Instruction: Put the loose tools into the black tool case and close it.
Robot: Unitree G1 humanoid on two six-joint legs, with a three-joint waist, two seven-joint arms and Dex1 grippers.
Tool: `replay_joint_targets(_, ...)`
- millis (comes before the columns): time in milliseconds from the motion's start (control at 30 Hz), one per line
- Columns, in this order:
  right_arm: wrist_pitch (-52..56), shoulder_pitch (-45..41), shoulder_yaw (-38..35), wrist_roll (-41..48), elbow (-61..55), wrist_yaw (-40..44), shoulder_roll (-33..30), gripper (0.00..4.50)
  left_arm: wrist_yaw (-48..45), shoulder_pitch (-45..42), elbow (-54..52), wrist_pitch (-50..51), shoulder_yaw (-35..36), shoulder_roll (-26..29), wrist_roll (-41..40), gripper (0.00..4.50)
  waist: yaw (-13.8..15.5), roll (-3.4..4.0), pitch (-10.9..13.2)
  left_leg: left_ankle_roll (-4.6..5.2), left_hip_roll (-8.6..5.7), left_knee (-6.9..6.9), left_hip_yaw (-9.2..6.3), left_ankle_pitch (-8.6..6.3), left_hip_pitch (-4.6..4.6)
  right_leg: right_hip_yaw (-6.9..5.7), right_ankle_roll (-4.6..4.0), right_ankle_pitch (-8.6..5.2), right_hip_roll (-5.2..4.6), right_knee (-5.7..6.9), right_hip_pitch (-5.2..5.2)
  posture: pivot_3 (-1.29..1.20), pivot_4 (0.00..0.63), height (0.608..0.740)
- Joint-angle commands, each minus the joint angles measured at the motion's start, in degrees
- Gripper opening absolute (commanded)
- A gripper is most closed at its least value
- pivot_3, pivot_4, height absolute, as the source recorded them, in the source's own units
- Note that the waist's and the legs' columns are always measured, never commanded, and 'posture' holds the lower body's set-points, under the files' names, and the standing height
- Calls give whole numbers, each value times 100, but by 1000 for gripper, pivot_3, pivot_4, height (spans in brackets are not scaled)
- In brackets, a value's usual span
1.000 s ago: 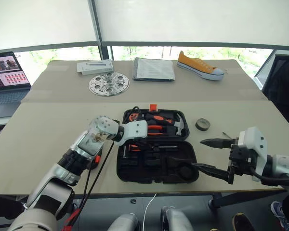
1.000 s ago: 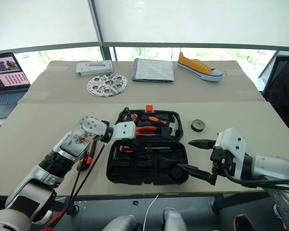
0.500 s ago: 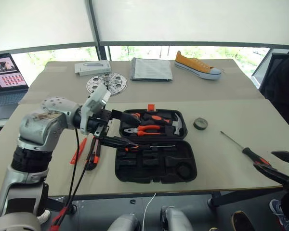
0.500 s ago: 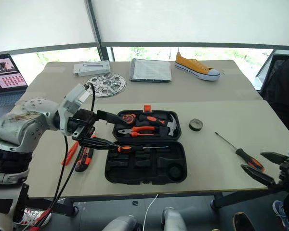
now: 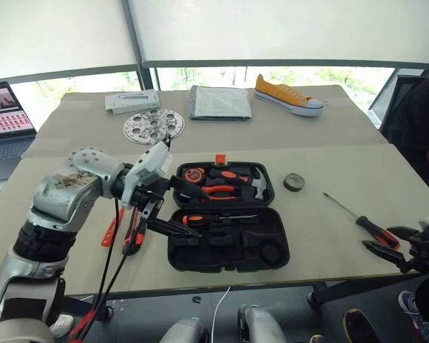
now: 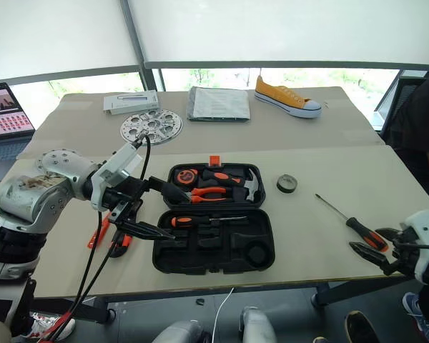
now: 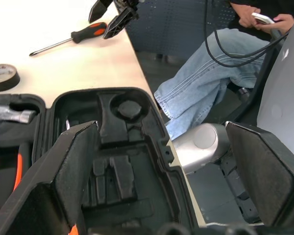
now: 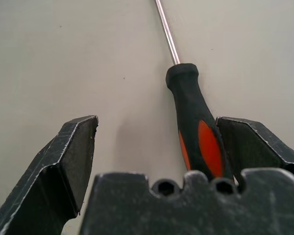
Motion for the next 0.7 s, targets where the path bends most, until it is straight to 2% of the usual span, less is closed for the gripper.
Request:
replay_joint_targets(33,-101,-296,188,-105,433,-14,3,4500,142,12,-176,-31,130,67,-42,4474,2,0,0,1,-1,0,0,0,-1,0,0,0,-1,-1,0,0,150,740)
replay_joint_targets(67,-131,-347,256,-139,530,-22,14,4500,173,42,-193,-38,134,75,-37,4474,-1,0,0,1,-1,0,0,1,-2,0,0,0,-1,-1,0,0,150,740)
replay_joint_targets(167,-309,-434,378,-222,741,-29,40,3811,202,149,-248,-69,145,130,-45,4500,-9,1,-1,10,0,-2,-1,5,-2,0,0,0,0,-1,-2,0,150,740)
replay_joint_targets(433,-452,-517,338,-234,965,-72,23,1109,334,256,-311,-69,212,197,-93,4500,-15,2,-1,8,0,0,-1,4,-1,1,0,0,1,0,0,0,150,740)
replay_joint_targets(600,-312,-692,-111,156,573,41,-206,1053,274,528,-309,-229,213,433,46,4500,-20,19,-1,8,0,-2,0,4,-1,3,0,0,1,0,-2,0,150,740)
replay_joint_targets(700,125,-968,-36,732,-455,372,-270,1053,160,728,-263,-316,293,697,67,4500,-66,34,4,9,1,-2,4,5,-3,5,-1,1,2,1,-8,0,150,740)
